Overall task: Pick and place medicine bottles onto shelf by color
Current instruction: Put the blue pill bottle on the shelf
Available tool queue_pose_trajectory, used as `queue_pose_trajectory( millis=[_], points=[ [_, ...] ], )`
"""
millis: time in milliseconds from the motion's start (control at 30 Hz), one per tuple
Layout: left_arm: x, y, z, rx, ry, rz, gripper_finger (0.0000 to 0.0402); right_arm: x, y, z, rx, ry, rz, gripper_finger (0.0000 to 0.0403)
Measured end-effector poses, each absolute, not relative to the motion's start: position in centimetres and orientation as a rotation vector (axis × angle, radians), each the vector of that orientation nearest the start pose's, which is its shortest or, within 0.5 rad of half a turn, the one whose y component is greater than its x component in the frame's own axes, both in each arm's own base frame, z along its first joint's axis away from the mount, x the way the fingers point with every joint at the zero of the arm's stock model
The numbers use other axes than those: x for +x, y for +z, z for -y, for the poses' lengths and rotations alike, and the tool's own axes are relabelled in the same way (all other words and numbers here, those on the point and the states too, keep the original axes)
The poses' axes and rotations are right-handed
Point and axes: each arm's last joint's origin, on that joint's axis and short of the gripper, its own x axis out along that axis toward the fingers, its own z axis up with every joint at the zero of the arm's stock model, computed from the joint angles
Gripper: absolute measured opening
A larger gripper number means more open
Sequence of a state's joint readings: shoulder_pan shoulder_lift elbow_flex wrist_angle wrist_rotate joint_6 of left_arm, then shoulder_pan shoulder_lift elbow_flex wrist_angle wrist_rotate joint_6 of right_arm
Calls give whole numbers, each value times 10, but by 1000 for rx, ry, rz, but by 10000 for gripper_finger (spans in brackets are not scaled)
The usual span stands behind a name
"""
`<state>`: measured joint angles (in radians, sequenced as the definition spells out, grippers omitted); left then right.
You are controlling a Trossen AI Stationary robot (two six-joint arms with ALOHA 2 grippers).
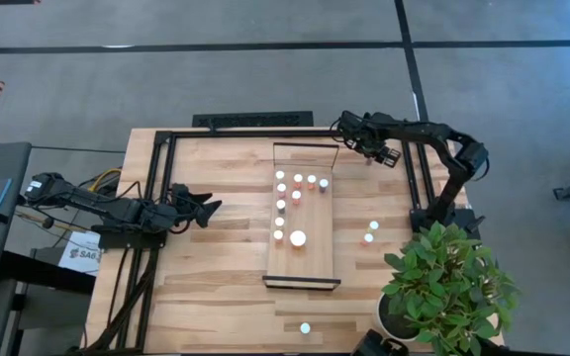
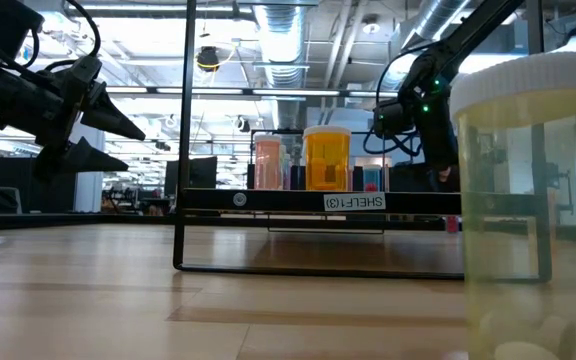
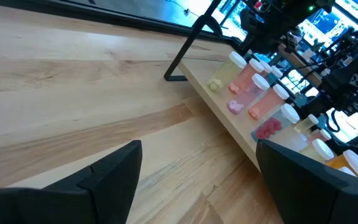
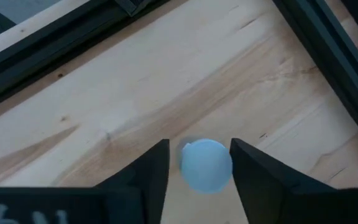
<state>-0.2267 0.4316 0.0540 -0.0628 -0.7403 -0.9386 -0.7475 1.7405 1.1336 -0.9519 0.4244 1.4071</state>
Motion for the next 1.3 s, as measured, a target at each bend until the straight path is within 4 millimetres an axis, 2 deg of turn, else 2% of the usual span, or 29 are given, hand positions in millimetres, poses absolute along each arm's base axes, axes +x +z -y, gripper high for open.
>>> queue_pose_trajectory(
  millis=[333,700,1033,1300],
  points=[
    [112,141,6,-699,641,-126,303,213,179,213,1207,-1907,-707,138],
    [112,141,6,-699,641,-126,303,219,182,206,1246,-1860,-753,134],
    [112,141,6,-699,642,-125,303,238,208,189,1251,-1851,-794,122],
    [112,141,6,-699,641,-125,303,233,240,162,1299,-1864,-698,121]
  ],
)
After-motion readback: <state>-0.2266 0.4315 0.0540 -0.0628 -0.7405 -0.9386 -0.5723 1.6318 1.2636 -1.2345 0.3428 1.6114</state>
